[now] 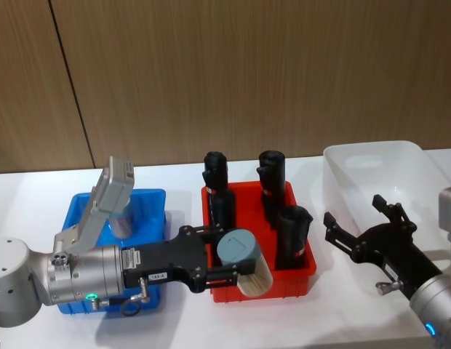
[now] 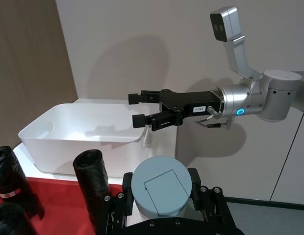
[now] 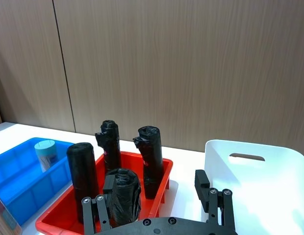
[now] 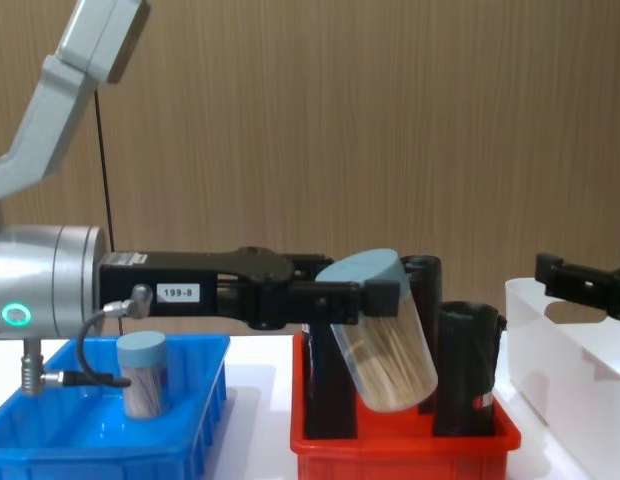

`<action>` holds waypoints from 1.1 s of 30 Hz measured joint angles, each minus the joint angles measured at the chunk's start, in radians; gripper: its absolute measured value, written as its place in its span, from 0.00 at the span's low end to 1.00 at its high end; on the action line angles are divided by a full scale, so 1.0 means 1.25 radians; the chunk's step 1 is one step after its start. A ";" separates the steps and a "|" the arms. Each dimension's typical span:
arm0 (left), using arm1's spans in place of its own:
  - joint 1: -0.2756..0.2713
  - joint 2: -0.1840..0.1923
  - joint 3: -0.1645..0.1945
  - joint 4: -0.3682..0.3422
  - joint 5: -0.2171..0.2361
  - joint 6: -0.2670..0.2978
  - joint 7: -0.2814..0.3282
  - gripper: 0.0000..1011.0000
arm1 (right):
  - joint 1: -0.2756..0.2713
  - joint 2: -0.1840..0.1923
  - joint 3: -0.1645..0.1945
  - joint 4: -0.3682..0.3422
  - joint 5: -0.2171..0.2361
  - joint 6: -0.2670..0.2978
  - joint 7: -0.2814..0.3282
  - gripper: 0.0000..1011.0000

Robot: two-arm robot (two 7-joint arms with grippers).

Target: Pick the cotton swabs from the blue box and place them into the white box.

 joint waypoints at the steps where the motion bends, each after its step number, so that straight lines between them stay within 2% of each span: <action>1: 0.000 0.000 0.000 0.000 0.000 0.000 0.000 0.66 | 0.000 0.000 0.000 0.000 0.000 0.000 0.001 0.99; 7: -0.003 -0.002 0.003 0.003 -0.001 -0.002 -0.011 0.66 | 0.002 0.005 0.002 0.000 -0.007 0.003 0.017 0.99; 14: -0.005 -0.003 0.004 0.005 -0.001 -0.003 -0.018 0.66 | 0.009 0.020 0.009 -0.002 -0.014 0.024 0.062 0.99; 24: -0.006 -0.003 0.005 0.006 -0.002 -0.004 -0.023 0.66 | 0.030 0.063 0.029 -0.003 -0.011 0.077 0.184 0.99; 33: -0.007 -0.004 0.006 0.007 -0.002 -0.004 -0.025 0.66 | 0.050 0.102 0.046 0.008 0.017 0.120 0.304 0.99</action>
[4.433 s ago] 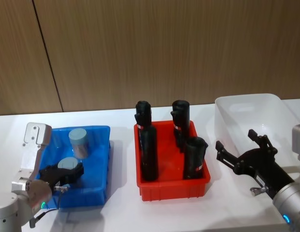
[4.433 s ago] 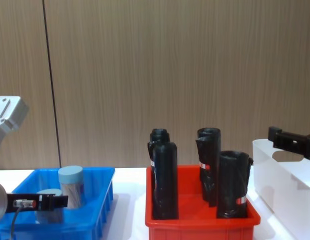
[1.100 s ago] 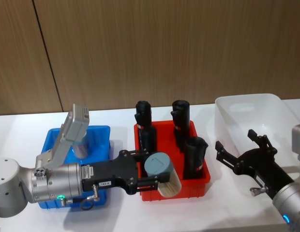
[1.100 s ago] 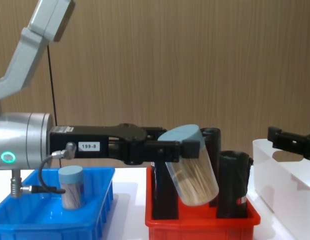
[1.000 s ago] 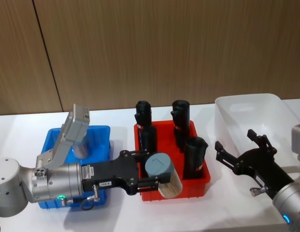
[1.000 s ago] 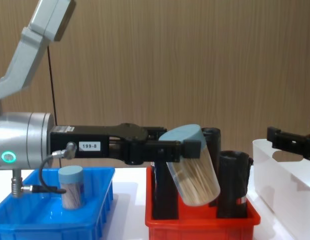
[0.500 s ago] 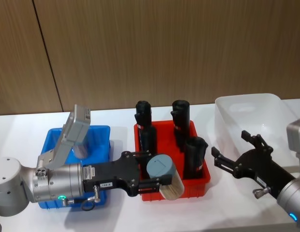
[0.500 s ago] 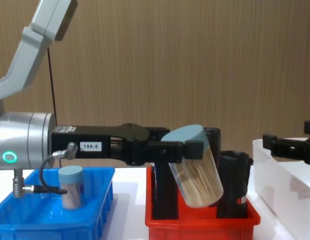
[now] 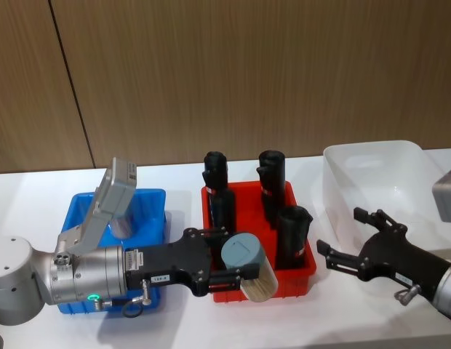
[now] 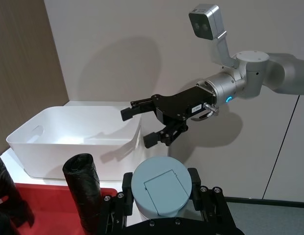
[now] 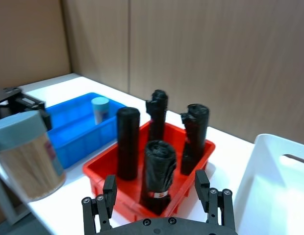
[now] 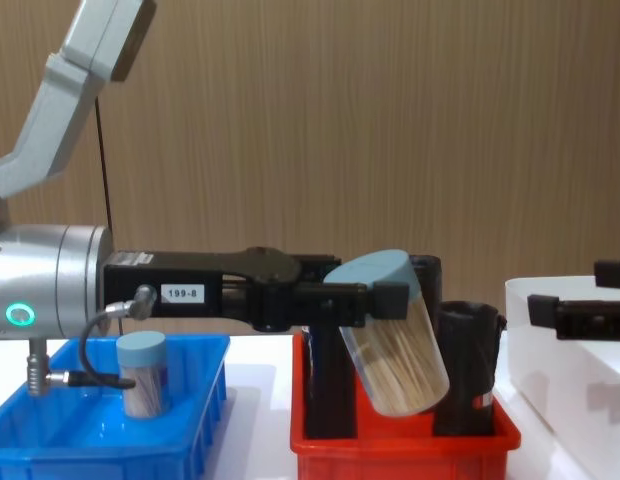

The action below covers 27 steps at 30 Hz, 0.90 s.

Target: Pick the cotton swabs from the blue box and place them into the white box.

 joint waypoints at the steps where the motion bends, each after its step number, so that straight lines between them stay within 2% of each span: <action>1: 0.000 0.000 0.000 0.000 0.000 0.000 0.000 0.66 | 0.002 0.003 0.001 0.001 0.002 0.003 0.010 0.99; 15: -0.001 0.000 0.000 0.000 0.000 0.000 -0.001 0.66 | 0.031 0.037 0.006 0.019 0.044 0.029 0.183 0.99; 27: 0.000 0.000 0.000 0.000 0.000 0.000 -0.002 0.66 | 0.061 0.029 -0.016 0.031 0.044 0.038 0.264 0.99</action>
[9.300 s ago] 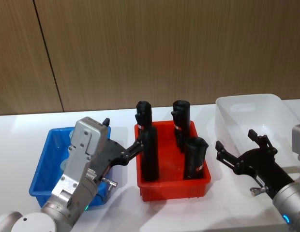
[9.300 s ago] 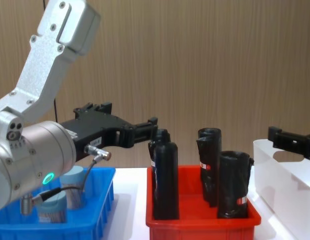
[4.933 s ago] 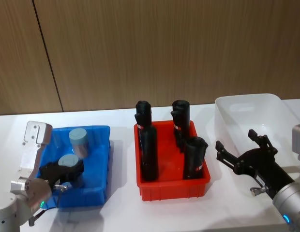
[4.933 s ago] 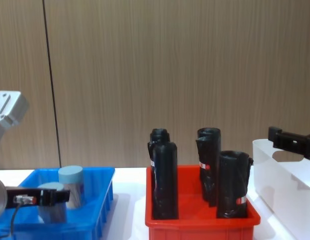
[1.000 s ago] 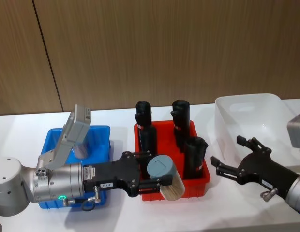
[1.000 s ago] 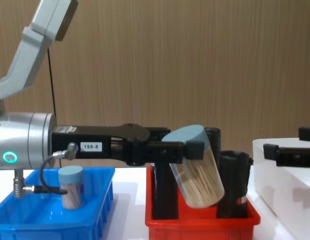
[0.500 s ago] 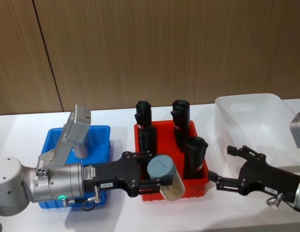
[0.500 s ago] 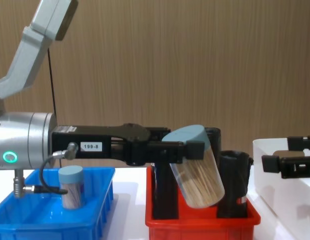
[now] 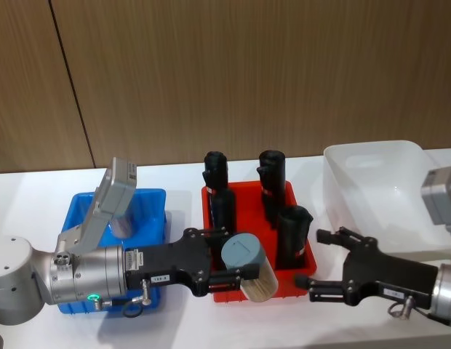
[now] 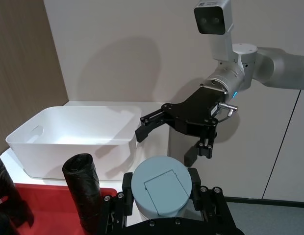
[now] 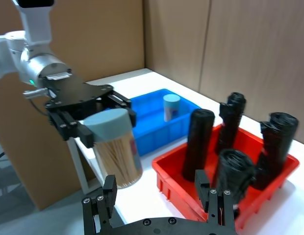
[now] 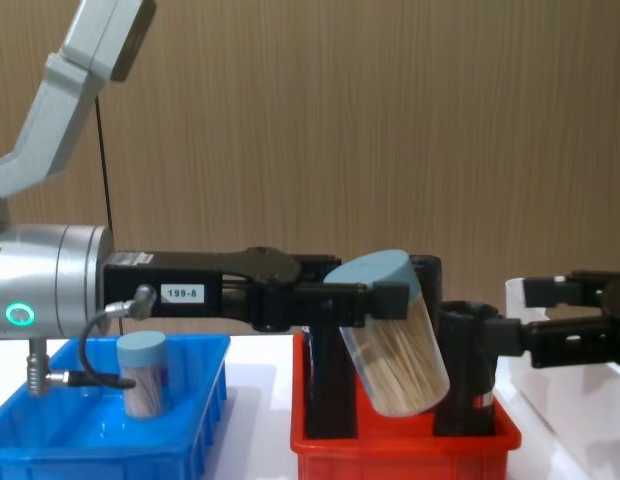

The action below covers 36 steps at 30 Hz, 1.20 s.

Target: Pick the cotton swabs from the blue box and place them into the white box.

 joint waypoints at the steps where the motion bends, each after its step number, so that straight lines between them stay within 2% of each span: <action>1: 0.000 0.000 0.000 0.000 0.000 0.000 0.000 0.66 | 0.002 -0.002 -0.002 0.001 -0.001 0.000 0.004 0.99; 7: 0.000 0.000 0.000 0.000 0.000 0.000 0.000 0.66 | 0.024 -0.020 -0.022 0.016 -0.015 0.001 0.034 0.99; 22: 0.000 0.000 0.000 0.000 0.000 0.000 0.000 0.66 | 0.070 -0.064 -0.067 0.062 -0.060 -0.009 0.068 0.99; 36: 0.000 0.000 0.000 0.000 0.000 0.000 0.000 0.66 | 0.095 -0.083 -0.095 0.098 -0.103 -0.023 0.081 0.99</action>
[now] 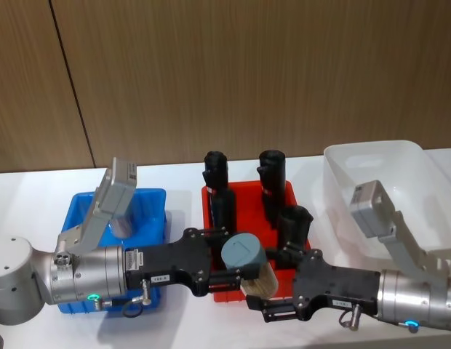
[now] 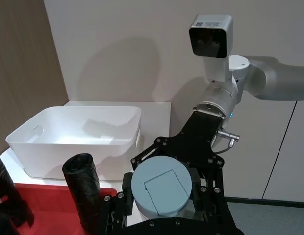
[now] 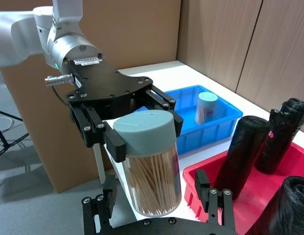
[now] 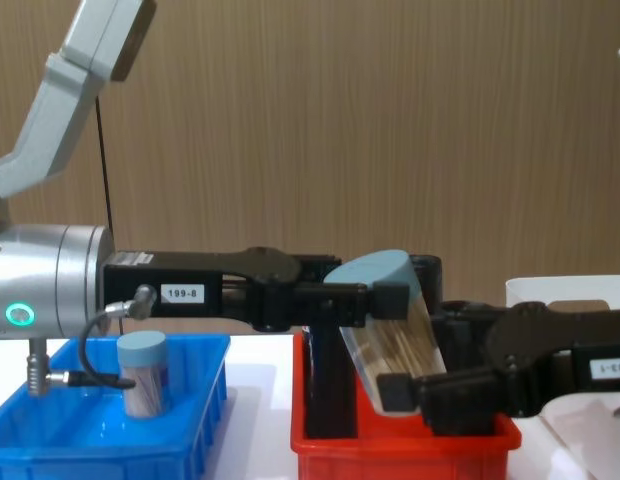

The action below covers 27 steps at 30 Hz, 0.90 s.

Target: Pick the cotton swabs from the blue box and place them into the white box.

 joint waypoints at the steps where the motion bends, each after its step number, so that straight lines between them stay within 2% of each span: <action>1: 0.000 0.000 0.000 0.000 0.000 0.000 0.000 0.66 | 0.001 -0.001 -0.002 0.003 -0.003 -0.001 0.000 0.99; 9: 0.000 0.000 0.000 0.000 0.000 0.000 0.000 0.66 | 0.012 -0.007 -0.011 0.020 -0.016 -0.004 0.001 0.99; 15: 0.000 0.000 0.000 0.000 0.000 0.000 0.000 0.66 | 0.018 -0.011 -0.016 0.031 -0.019 -0.005 -0.001 0.85; 20: 0.000 0.000 0.000 0.000 0.000 0.000 0.002 0.66 | 0.023 -0.012 -0.020 0.037 -0.019 -0.006 -0.003 0.70; 27: 0.000 0.000 -0.001 0.000 0.000 0.000 0.002 0.66 | 0.027 -0.011 -0.022 0.041 -0.017 -0.006 -0.004 0.65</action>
